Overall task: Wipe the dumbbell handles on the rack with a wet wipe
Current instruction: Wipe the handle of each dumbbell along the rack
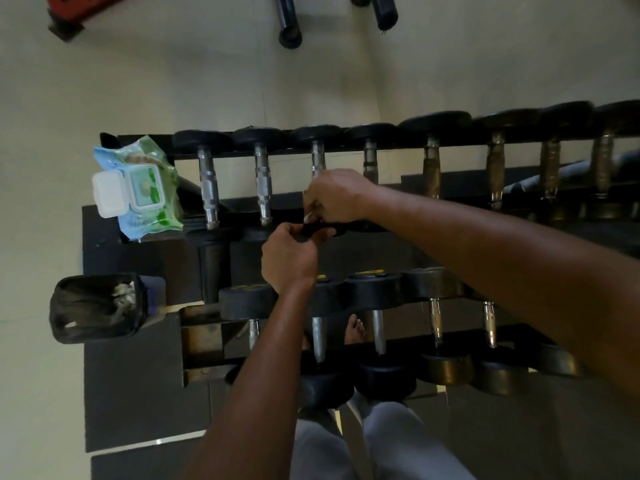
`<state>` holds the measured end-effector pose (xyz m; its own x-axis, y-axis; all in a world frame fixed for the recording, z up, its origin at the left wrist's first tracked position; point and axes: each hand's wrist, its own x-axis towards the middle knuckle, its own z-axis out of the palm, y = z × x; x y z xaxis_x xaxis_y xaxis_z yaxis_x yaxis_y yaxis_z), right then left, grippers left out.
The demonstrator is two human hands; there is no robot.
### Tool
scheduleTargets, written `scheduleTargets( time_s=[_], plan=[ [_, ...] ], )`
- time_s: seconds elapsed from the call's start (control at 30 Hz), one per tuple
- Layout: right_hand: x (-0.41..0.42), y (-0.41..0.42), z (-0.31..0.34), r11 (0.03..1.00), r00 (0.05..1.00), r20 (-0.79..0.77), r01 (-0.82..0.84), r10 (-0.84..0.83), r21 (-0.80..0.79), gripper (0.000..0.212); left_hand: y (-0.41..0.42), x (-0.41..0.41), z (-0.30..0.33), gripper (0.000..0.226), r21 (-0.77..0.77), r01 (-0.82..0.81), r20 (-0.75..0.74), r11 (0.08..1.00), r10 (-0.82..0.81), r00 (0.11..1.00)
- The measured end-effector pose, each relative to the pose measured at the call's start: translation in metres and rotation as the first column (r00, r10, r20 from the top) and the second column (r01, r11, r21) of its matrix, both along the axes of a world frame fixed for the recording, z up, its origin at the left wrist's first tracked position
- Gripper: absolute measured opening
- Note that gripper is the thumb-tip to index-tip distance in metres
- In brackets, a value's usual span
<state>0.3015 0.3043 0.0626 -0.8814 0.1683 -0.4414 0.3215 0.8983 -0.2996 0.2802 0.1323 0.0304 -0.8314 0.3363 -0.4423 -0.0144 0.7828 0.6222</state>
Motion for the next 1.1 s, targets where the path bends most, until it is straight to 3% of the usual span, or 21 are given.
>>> scheduleTargets(
  time_s=[0.13,0.23,0.33,0.43,0.53,0.83,0.9,1.0,1.1],
  plan=[
    [0.032,0.013,0.005,0.925,0.941,-0.002,0.333,-0.339,-0.185,0.012,0.001,0.003,0.007,0.053,0.005,0.033,-0.032,0.999,-0.033,0.999],
    [0.07,0.029,0.01,0.714,0.773,-0.021,0.575,-0.634,-0.398,0.016,0.006,0.014,0.012,0.049,0.014,0.083,-0.133,0.996,-0.081,0.988],
    [0.105,0.041,0.013,0.513,0.604,-0.004,0.674,-0.797,-0.532,0.022,0.021,0.04,0.018,0.036,0.089,0.162,-0.212,0.983,-0.14,0.967],
    [0.129,0.05,0.014,0.387,0.536,0.062,0.679,-0.842,-0.624,0.027,0.045,0.068,0.02,0.044,0.142,0.219,-0.184,0.965,-0.191,0.964],
    [0.145,0.059,0.014,0.318,0.501,0.104,0.683,-0.859,-0.658,0.026,0.068,0.089,0.014,0.062,0.096,0.202,-0.117,0.975,-0.19,0.975],
    [0.146,0.082,0.008,0.248,0.538,0.203,0.648,-0.818,-0.72,0.021,0.089,0.092,-0.003,0.06,-0.04,0.07,-0.069,0.997,-0.073,0.995],
    [0.138,0.085,0.006,0.351,0.608,0.151,0.623,-0.779,-0.699,0.023,0.09,0.092,-0.003,0.063,-0.064,0.048,-0.075,0.997,-0.053,0.996],
    [0.127,0.084,-0.001,0.673,0.761,-0.075,0.517,-0.644,-0.529,0.022,0.087,0.093,-0.002,0.065,-0.085,0.024,-0.07,0.996,-0.03,0.997],
    [0.128,0.081,-0.012,0.935,0.937,-0.213,0.212,-0.277,-0.284,0.014,0.085,0.095,-0.001,0.063,-0.064,0.014,-0.084,0.998,-0.019,0.996]
  ],
)
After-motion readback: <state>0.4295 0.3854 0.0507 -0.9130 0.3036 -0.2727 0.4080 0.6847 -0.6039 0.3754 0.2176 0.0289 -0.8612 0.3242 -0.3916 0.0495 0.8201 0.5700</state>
